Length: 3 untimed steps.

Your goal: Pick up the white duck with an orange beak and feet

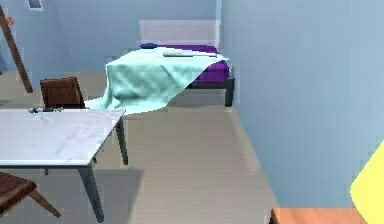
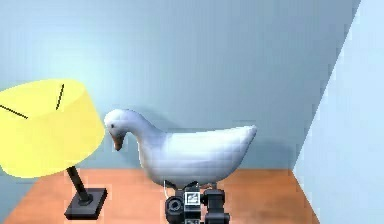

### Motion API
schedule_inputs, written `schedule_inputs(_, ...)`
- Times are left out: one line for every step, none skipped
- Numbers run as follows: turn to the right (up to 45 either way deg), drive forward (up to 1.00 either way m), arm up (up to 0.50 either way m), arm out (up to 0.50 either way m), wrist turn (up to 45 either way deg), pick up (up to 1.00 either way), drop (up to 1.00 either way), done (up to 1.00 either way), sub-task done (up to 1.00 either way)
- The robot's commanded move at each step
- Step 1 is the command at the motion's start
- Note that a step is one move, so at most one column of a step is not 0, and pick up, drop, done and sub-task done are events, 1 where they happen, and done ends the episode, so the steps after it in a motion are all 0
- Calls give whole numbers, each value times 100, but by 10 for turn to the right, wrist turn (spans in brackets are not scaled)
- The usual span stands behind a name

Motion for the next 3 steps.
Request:
schedule_inputs(0, 0, 0, 0, 0, 100, 0, 0, 0)
schedule_inputs(0, 0, 10, 0, 0, 0, 0, 0, 0)
schedule_inputs(0, 0, 0, 0, 0, 0, 0, 100, 0)
